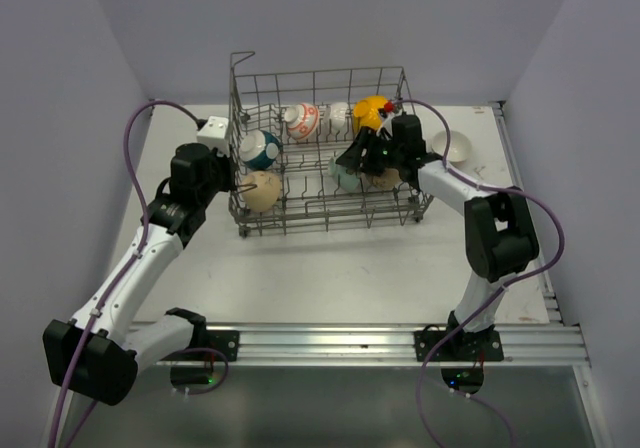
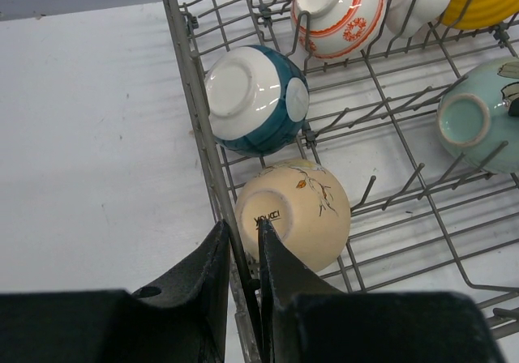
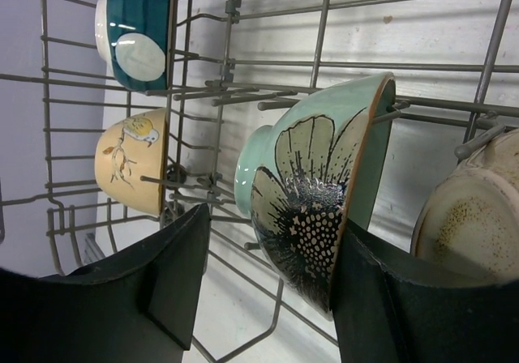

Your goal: Unload the bowls from the dish rack

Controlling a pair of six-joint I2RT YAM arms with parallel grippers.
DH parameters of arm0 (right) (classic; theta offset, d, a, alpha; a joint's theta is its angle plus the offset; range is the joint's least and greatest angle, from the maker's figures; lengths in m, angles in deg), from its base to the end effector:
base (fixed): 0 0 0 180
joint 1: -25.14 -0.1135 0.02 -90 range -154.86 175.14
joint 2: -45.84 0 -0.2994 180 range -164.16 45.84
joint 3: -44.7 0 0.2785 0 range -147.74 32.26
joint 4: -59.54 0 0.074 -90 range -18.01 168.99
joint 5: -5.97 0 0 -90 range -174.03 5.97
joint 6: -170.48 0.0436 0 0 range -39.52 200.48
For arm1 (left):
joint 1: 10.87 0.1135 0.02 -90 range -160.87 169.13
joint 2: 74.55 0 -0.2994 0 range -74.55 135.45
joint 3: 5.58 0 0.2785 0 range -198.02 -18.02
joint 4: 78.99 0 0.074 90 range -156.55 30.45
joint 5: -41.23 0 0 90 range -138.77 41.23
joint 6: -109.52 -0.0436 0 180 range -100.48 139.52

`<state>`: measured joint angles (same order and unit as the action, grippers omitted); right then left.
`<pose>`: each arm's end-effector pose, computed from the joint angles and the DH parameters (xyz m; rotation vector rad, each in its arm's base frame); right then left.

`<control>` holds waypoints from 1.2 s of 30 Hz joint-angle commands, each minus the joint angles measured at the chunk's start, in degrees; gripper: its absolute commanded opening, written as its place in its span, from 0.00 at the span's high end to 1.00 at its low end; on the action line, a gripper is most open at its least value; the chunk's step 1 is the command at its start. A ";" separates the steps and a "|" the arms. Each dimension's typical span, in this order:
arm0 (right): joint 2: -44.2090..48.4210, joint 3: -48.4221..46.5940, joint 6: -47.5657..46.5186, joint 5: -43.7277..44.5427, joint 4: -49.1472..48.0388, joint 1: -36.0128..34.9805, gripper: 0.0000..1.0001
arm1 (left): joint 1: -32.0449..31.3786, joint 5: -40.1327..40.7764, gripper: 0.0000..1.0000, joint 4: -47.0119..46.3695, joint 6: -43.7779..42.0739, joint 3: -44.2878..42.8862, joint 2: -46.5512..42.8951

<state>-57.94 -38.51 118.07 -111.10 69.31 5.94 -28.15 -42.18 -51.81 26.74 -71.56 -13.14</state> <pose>0.4179 0.1665 0.2494 0.0519 2.2275 1.0692 0.2523 -0.0732 0.3535 0.0971 1.9640 -0.1674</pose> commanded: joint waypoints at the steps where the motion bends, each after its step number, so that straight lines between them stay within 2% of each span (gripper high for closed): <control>1: -0.01 0.18 2.75 -7.65 -9.27 -1.54 0.42 | -2.15 -7.82 1.00 -1.56 -2.30 0.19 -2.34; 4: -0.01 0.71 3.89 -8.52 -10.85 -1.45 0.48 | -2.32 -7.12 1.00 -1.74 -2.30 0.54 -2.78; 9: 1.13 2.12 4.87 -8.70 -13.41 -1.54 0.52 | -2.50 -6.85 1.00 -1.74 -2.13 0.54 -2.61; 14: 2.45 2.47 5.31 -8.70 -13.76 -1.45 0.62 | -2.50 -4.04 1.00 -1.56 -1.51 0.54 -2.43; 21: 4.47 3.52 6.89 -8.96 -15.43 -0.84 0.61 | -2.50 -2.64 1.00 -1.21 -1.34 0.19 -1.38; 36: 6.93 7.22 9.70 -11.78 -20.26 1.45 0.68 | -2.41 0.70 1.00 -0.59 -0.55 0.10 -0.32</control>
<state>-57.46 -30.99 124.47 -116.19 56.48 7.80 -29.02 -38.99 -51.65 26.00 -70.93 -13.91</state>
